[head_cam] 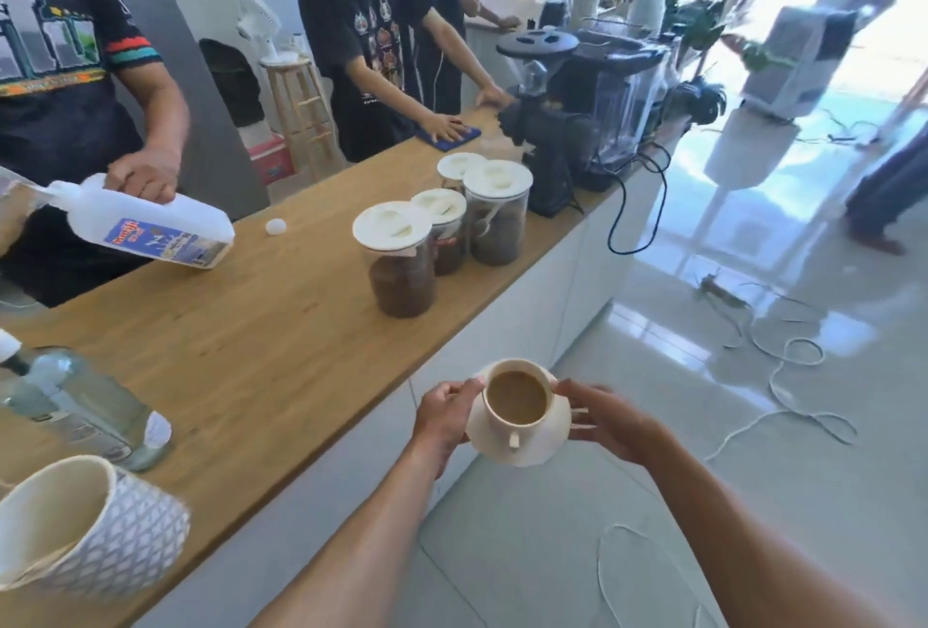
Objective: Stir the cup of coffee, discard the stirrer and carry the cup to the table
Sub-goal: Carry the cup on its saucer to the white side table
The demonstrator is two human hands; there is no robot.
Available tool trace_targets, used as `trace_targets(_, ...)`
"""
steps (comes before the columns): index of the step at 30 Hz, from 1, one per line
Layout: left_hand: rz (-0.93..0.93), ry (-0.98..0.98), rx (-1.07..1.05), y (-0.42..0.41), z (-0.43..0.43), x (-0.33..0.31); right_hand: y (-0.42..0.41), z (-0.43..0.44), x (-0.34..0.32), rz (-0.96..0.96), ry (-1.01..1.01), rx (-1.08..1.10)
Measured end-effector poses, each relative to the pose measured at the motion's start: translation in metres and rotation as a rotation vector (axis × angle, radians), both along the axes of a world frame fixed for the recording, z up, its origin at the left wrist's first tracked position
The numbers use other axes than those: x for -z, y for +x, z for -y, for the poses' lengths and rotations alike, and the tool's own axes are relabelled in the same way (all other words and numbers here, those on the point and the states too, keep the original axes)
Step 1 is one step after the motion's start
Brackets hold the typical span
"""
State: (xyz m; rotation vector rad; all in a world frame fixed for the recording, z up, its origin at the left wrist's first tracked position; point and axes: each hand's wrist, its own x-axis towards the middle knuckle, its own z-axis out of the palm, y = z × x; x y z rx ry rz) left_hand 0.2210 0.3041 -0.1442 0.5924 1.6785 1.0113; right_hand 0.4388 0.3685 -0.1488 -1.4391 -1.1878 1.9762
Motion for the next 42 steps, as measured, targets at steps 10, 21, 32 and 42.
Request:
trace_targets(10,0.046,0.003,0.235,0.115,-0.012,0.005,0.125,0.035,0.002,0.053,-0.018,0.238)
trace_targets(21,0.033,-0.026,0.46,0.226,-0.042,0.007,0.226,0.065,0.004,0.044,-0.034,0.526)
trace_targets(32,0.036,-0.02,0.774,0.34,-0.11,0.028,0.313,0.064,0.016,0.025,-0.047,0.831)
trace_targets(42,0.046,-0.017,1.051,0.439,-0.152,0.028,0.377,0.072,0.019,-0.002,-0.032,1.079)
